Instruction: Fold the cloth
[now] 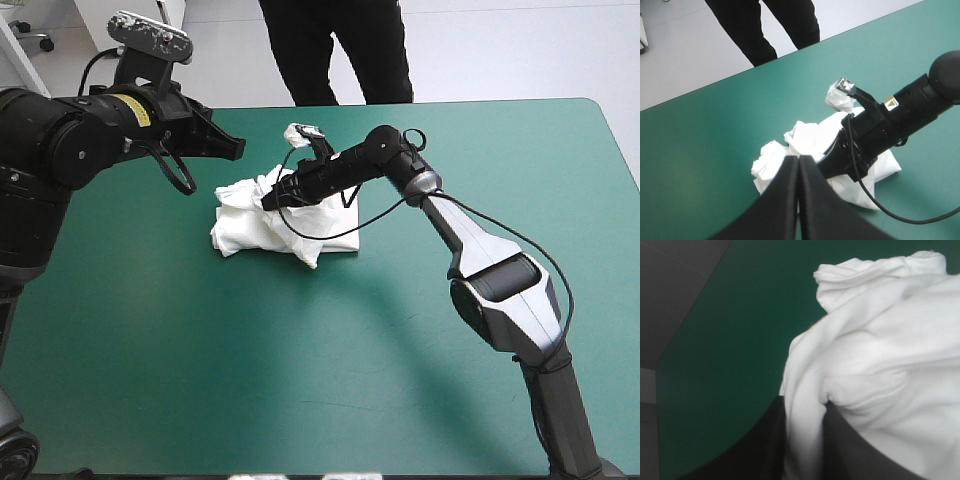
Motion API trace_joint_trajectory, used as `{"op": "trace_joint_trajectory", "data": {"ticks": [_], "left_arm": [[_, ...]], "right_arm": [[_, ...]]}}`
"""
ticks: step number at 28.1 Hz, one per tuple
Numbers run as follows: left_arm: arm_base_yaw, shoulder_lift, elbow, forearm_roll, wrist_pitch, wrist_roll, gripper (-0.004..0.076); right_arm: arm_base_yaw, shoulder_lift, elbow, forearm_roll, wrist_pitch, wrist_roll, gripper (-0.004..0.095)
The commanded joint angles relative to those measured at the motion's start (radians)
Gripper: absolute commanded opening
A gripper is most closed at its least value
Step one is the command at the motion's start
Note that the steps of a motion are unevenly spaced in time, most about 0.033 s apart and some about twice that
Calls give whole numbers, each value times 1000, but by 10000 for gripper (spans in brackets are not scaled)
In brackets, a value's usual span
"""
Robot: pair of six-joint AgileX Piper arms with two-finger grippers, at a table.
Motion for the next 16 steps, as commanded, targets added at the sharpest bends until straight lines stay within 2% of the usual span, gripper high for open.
{"op": "trace_joint_trajectory", "data": {"ticks": [1,3,5,10,14,16], "left_arm": [[-1,-34,-26,9,37,-15,-9],[-1,-34,-26,9,37,-15,-9],[-1,-34,-26,9,37,-15,-9],[-1,-34,-26,9,37,-15,-9],[-1,-40,-26,5,37,-15,-9],[-1,-49,-26,5,37,-15,-9]], "right_arm": [[-1,-71,-66,72,27,-14,425],[-3,-71,-90,72,66,-5,582],[-3,-73,-108,63,98,4,663],[-24,-97,-134,-1,164,31,648],[-80,-164,-128,-201,170,116,648],[-154,-221,-128,-290,170,166,648]]}}
